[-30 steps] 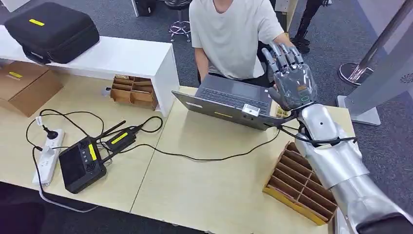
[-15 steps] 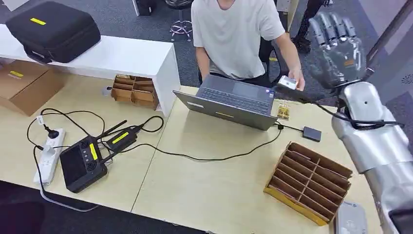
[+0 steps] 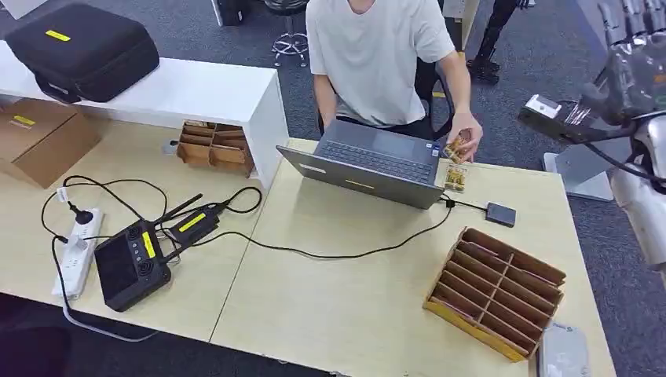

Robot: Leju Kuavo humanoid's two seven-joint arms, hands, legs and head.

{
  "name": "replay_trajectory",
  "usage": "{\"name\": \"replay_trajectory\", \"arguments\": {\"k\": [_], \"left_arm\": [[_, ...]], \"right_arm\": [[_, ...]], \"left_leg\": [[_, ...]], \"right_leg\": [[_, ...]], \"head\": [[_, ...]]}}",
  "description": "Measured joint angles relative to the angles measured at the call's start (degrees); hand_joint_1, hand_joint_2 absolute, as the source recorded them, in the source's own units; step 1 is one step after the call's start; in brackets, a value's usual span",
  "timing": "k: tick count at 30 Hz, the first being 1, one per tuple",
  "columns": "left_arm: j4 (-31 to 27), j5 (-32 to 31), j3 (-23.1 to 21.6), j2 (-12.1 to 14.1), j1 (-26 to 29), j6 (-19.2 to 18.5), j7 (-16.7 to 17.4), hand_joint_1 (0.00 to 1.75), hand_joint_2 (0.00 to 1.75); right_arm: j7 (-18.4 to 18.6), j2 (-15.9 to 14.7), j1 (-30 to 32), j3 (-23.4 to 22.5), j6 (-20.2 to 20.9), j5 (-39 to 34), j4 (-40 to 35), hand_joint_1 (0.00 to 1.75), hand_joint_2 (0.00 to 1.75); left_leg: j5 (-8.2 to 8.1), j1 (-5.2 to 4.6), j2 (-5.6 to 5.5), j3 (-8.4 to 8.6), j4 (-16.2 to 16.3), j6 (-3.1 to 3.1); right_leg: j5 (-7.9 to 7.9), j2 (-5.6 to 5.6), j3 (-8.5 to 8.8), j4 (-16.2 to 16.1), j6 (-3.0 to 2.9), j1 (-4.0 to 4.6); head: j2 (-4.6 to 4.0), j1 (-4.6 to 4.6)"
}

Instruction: Pass the card to the sensor for recognition and then transmit it.

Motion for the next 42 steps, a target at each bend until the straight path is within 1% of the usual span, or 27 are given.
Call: {"name": "replay_trajectory", "arguments": {"k": [8, 10, 13, 16, 19, 20, 21, 22, 23, 24, 25, 26, 27, 29, 30, 34, 39, 42], "left_arm": [[-0.3, -0.1, 0.3, -0.3, -0.2, 0.0, 0.0, 0.0, 1.75], [-0.4, -1.5, 0.8, -0.3, -0.5, -0.2, -1.1, 0.0, 1.75], [-0.4, -2.8, 1.9, -0.3, -0.8, -0.6, -2.6, 0.0, 1.75], [-0.4, -2.8, 3.0, -0.4, -0.8, -0.9, -2.9, 0.0, 1.75], [-0.4, -2.6, 3.6, -0.4, -0.9, -1.1, -2.9, 0.0, 1.75], [-0.4, -2.6, 3.8, -0.5, -0.9, -1.1, -2.9, 0.0, 1.75], [-0.4, -2.5, 3.9, -0.5, -0.9, -1.1, -2.7, 0.0, 1.75], [-0.4, -2.5, 3.9, -0.5, -0.9, -0.7, -2.3, 0.0, 1.75], [-0.4, -2.5, 3.8, -0.5, -1.0, -0.2, -2.0, 0.0, 1.75], [-0.4, -2.7, 3.8, -0.6, -1.1, 0.5, -1.6, 0.0, 1.75], [-0.3, -2.8, 3.8, -0.8, -1.1, 1.1, -1.6, 0.0, 1.75], [-0.2, -2.9, 3.8, -0.9, -1.1, 1.5, -1.6, 0.0, 1.75], [-0.1, -3.0, 3.8, -1.0, -1.1, 1.8, -1.7, 0.0, 1.75], [0.0, -3.1, 3.8, -1.0, -1.6, 2.3, -2.0, 0.0, 1.75], [0.0, -3.1, 3.7, -1.0, -2.0, 2.4, -2.2, 0.0, 1.75], [0.4, -3.1, 3.6, -0.8, -2.4, 2.7, -2.7, 0.0, 1.75], [1.1, -3.1, 3.5, -0.3, -2.6, 3.1, -3.0, 0.0, 1.75], [1.4, -3.1, 3.4, 0.0, -2.7, 3.1, -3.1, 0.0, 1.75]], "right_arm": [[0.1, -0.3, -0.1, 0.0, 0.0, 0.0, 0.3, 0.0, 1.75], [0.9, -0.8, -0.2, -0.1, 0.4, 0.0, 0.5, 0.0, 1.75], [0.5, -3.3, -1.3, -0.4, 1.0, -0.4, 0.8, 0.0, 1.75], [-0.5, -6.9, -3.2, -0.5, 1.6, 0.2, 2.3, 0.0, 1.75], [0.3, -10.8, -5.1, -0.5, 2.9, 1.7, 4.8, 0.0, 1.75], [1.1, -12.1, -5.6, -0.5, 3.8, 2.3, 5.9, 0.0, 1.75], [2.9, -13.5, -6.0, -0.5, 5.6, 3.1, 7.0, 0.0, 1.75], [6.9, -15.0, -6.3, -0.5, 9.7, 3.9, 9.0, 0.0, 1.75], [12.7, -16.9, -6.3, -0.5, 16.0, 3.9, 11.2, 0.0, 1.75], [17.3, -19.0, -5.9, -0.6, 23.5, 3.7, 13.1, 0.0, 1.75], [19.7, -20.9, -4.8, -0.8, 29.6, 3.4, 14.9, 0.0, 1.75], [20.5, -22.4, -3.8, -1.1, 33.0, 3.4, 16.4, 0.0, 1.75], [21.3, -23.3, -2.8, -1.2, 32.7, 3.5, 17.6, 0.0, 1.75], [23.0, -24.5, -1.8, -1.6, 31.7, 3.6, 19.3, 0.0, 1.75], [23.5, -25.1, -1.5, -1.7, 31.8, 3.6, 19.9, 0.0, 1.75], [24.6, -26.8, -0.5, -2.9, 32.9, 3.8, 21.7, 0.0, 1.75], [25.0, -27.9, 0.2, -3.7, 32.9, 4.3, 23.0, 0.0, 1.75], [26.0, -28.2, 0.7, -4.6, 33.3, 4.7, 23.5, 0.0, 1.75]], "left_leg": [[0.0, -0.02, 0.0, -0.01, 0.0, 0.0], [0.0, -0.02, -0.03, 0.0, 0.0, 0.01], [0.02, -0.03, -0.23, -0.08, 0.0, 0.04], [0.02, -0.05, -0.25, -0.13, 0.1, 0.05], [0.0, -0.07, -0.27, -0.16, 0.1, 0.07], [-0.02, -0.07, -0.27, -0.16, 0.1, 0.09], [-0.03, -0.07, -0.27, -0.17, 0.1, 0.1], [-0.03, -0.06, -0.35, -0.14, 0.1, 0.12], [-0.07, -0.04, -0.61, -0.16, 0.1, 0.21], [-0.06, 0.0, -0.9, -0.17, 0.1, 0.27], [-0.02, 0.01, -1.19, -0.19, 0.1, 0.33], [-0.03, -0.02, -1.18, -0.29, 0.1, 0.35], [-0.03, -0.07, -1.05, -0.32, 0.1, 0.36], [-0.17, -0.19, -0.31, -0.25, 0.1, 0.52], [-0.19, -0.17, -0.12, -0.14, 0.1, 0.54], [-0.18, -0.16, -0.1, -0.14, 0.1, 0.54], [-0.17, -0.16, -0.12, -0.15, 0.1, 0.54], [-0.17, -0.16, -0.11, -0.15, 0.1, 0.54]], "right_leg": [[0.0, 0.0, 0.0, 0.0, 0.0, -0.02], [0.01, -0.04, -0.01, 0.0, 0.01, -0.02], [0.01, -0.25, -0.01, 0.0, 0.01, -0.03], [0.02, -0.25, -0.02, 0.0, 0.02, -0.05], [0.01, -0.27, -0.05, -0.1, 0.04, -0.06], [0.01, -0.28, -0.07, -0.1, 0.04, -0.06], [0.0, -0.28, -0.11, -0.1, 0.05, -0.06], [-0.01, -0.37, -0.19, -0.2, 0.07, -0.06], [-0.07, -0.61, -0.04, -0.2, 0.16, -0.04], [-0.17, -0.91, 0.17, -0.3, 0.31, -0.01], [-0.18, -1.21, 0.39, -0.4, 0.32, 0.01], [-0.16, -1.2, 0.34, -0.3, 0.32, -0.05], [-0.1, -1.0, 0.2, -0.3, 0.3, -0.13], [-0.01, -0.29, 0.05, -0.3, 0.27, -0.21], [-0.01, -0.16, 0.03, -0.3, 0.27, -0.19], [-0.01, -0.12, 0.03, -0.3, 0.27, -0.17], [-0.02, -0.14, 0.04, -0.3, 0.29, -0.17], [-0.02, -0.13, 0.04, -0.3, 0.29, -0.18]], "head": [[0.0, 0.0], [0.0, -0.02], [0.0, -0.02], [0.0, -0.02], [0.0, -0.02], [0.0, -0.02], [0.0, -0.04], [0.0, -0.09], [0.0, -0.02], [0.0, -0.02], [0.0, 0.15], [0.0, 0.26], [0.0, 0.26], [0.0, 0.15], [0.0, 0.15], [0.0, 0.2], [0.0, 0.2], [0.0, 0.22]]}}
